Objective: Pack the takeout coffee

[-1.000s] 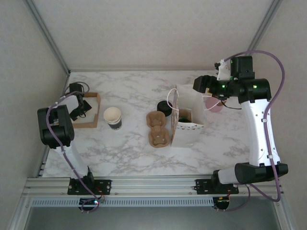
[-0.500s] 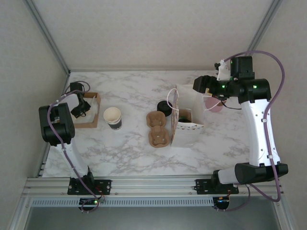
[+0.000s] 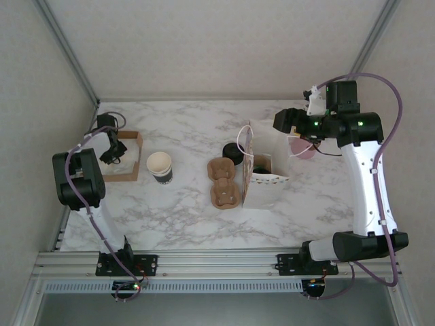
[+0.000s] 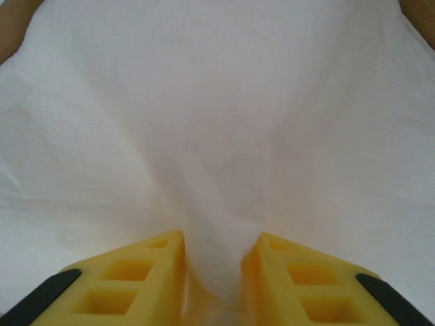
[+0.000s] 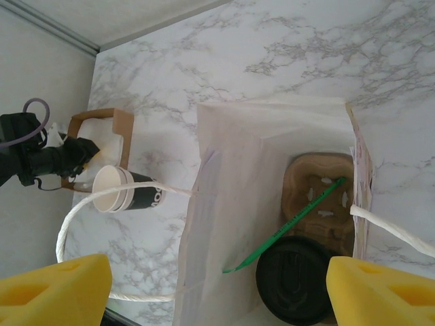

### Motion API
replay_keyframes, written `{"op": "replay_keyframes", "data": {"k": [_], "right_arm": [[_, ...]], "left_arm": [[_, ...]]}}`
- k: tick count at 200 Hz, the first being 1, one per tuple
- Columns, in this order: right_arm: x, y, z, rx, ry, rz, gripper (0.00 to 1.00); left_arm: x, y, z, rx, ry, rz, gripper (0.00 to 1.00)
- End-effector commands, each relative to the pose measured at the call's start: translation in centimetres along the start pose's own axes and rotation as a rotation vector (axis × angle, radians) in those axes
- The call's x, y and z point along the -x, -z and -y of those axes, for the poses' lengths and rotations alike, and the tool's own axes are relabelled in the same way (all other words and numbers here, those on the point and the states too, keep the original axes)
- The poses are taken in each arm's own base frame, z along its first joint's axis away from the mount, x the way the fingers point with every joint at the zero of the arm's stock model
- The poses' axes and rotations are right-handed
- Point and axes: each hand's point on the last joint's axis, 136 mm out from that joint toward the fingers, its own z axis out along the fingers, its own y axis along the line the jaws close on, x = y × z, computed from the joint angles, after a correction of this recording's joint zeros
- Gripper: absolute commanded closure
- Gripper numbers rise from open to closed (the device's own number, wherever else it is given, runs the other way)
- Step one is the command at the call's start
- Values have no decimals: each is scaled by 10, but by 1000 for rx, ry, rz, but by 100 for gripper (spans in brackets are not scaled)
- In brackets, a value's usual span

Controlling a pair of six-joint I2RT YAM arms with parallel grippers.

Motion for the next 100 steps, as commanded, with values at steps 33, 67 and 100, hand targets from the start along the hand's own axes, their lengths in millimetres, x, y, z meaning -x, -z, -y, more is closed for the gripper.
{"op": "replay_keyframes", "data": {"k": [33,67,100], "right_arm": [[-5,6,-4,10,29,11,17],[-5,9,-5,9,32,15,17],[-4,12,-4,1,29,29,10]], "left_arm": [[18,27,-5,2,13,50,77],[29,48,-6,-8,24,96,80],[41,71,-4,-40,32,133,89]]}}
